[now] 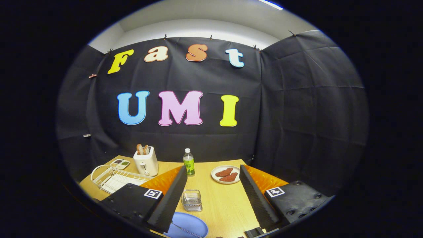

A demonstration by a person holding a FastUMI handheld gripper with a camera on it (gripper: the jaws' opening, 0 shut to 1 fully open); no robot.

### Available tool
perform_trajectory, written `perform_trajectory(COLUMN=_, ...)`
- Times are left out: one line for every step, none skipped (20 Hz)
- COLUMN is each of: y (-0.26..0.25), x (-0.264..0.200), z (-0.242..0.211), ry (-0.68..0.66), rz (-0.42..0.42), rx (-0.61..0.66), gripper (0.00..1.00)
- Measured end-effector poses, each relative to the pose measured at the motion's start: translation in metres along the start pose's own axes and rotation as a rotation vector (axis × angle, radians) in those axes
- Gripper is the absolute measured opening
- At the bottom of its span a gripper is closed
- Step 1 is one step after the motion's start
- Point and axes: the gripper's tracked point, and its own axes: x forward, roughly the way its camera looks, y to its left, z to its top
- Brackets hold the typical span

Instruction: Take the plate from the dish rack, then take the spoon from the basket and place it into the plate.

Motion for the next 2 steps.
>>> perform_trajectory(y=-0.0008, x=-0.0019, z=0.0003, ry=-0.006, rz=-0.006, rx=-0.009, gripper=0.98)
perform_trajectory(y=-0.0008, x=-0.0036, z=-0.0002, ry=-0.007, rz=-0.009, rx=-0.015, gripper=0.98)
